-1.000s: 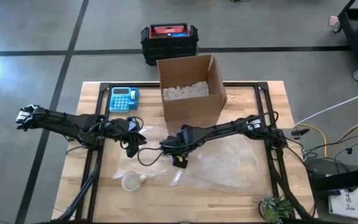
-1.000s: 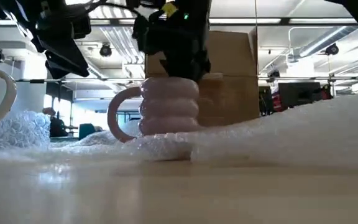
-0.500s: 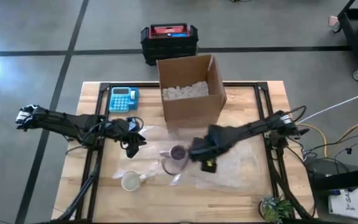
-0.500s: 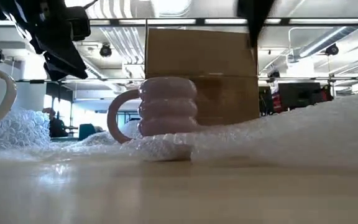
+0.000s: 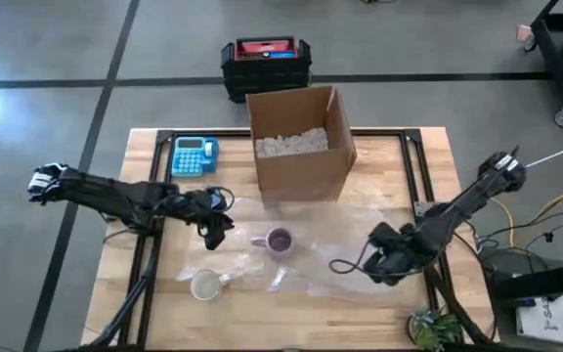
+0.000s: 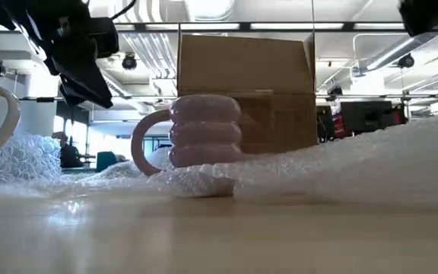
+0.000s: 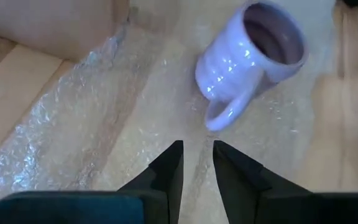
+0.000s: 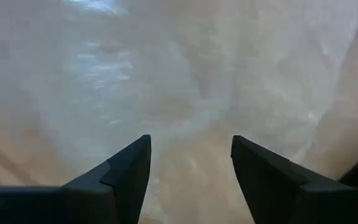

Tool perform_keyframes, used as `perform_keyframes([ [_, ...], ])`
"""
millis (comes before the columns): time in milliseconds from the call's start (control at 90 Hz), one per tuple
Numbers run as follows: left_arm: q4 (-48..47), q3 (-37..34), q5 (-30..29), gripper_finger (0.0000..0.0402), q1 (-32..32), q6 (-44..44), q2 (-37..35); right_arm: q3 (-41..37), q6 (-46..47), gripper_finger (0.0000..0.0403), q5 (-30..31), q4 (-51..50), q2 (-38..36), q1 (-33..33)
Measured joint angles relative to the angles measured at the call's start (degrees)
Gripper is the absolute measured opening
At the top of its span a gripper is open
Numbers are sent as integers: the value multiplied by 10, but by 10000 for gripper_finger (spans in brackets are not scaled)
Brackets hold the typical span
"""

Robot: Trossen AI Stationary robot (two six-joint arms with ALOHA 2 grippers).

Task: Wrap mug
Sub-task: Wrap the purple mug with bubble wrap

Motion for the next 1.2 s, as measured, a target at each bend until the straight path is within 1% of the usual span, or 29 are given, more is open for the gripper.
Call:
perform_keyframes([
  [89,17,0,0,75,0,0,25,-49,41,200,20,58,-30,15],
  [167,29,0,0,74,0,0,47,-74,39,196,37,110,-40,19],
  [322,41,0,0,74,0,-4,81,-88,-10,180,74,191,-37,18],
  [456,52,-1,0,75,0,-4,96,-89,-74,155,112,256,-27,16],
  [589,56,5,0,74,0,1,103,-89,-129,118,113,289,-26,14],
  [800,56,15,0,75,0,14,94,-68,-175,37,111,282,-35,10],
  [911,55,21,0,75,0,16,93,-53,-217,8,106,277,-46,8],
  [1033,55,24,0,78,0,16,93,-38,-238,5,113,265,-64,5],
  [1200,55,24,1,75,0,16,93,-31,-237,34,135,267,-76,-19],
])
